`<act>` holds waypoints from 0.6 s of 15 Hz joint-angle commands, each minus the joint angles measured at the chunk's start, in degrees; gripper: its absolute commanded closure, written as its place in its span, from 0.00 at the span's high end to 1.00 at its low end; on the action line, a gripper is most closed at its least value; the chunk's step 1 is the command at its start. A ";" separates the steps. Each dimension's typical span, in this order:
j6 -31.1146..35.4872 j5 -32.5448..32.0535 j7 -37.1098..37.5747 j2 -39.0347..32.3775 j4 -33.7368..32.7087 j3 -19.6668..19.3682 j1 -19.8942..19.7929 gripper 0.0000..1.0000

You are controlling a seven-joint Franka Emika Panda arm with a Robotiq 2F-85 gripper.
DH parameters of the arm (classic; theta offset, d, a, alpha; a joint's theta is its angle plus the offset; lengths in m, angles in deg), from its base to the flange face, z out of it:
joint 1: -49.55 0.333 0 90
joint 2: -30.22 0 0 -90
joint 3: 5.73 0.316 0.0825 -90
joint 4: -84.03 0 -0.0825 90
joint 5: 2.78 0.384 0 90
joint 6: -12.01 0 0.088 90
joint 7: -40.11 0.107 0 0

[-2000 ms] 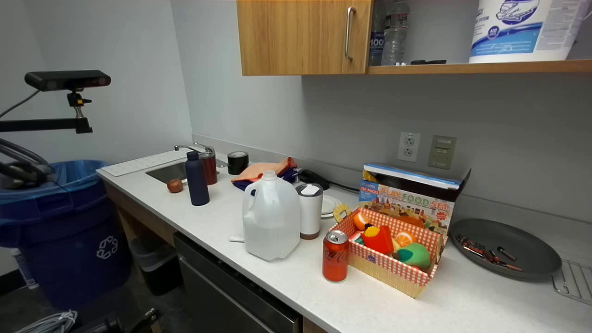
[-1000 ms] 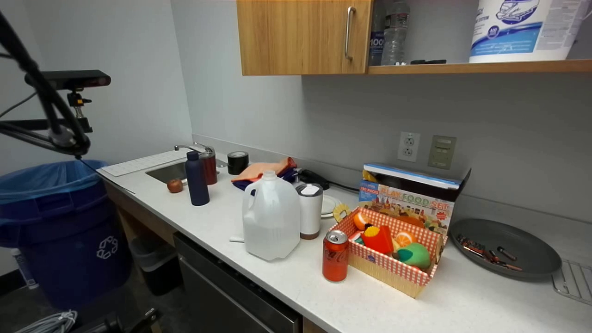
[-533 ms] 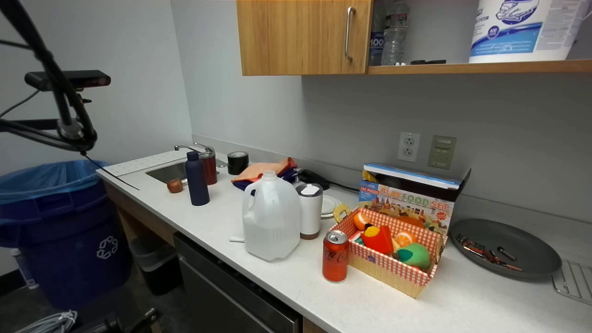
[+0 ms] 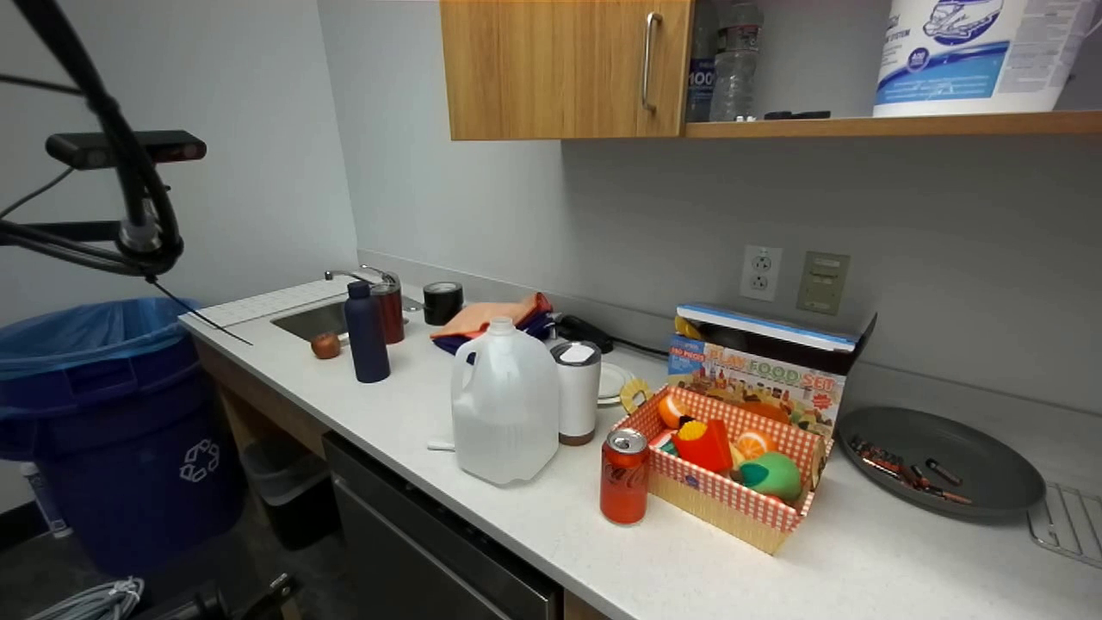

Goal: Close the open cabinet door

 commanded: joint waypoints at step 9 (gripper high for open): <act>-5.30 5.50 -14.56 9.68 -0.01 -3.47 16.82 1.00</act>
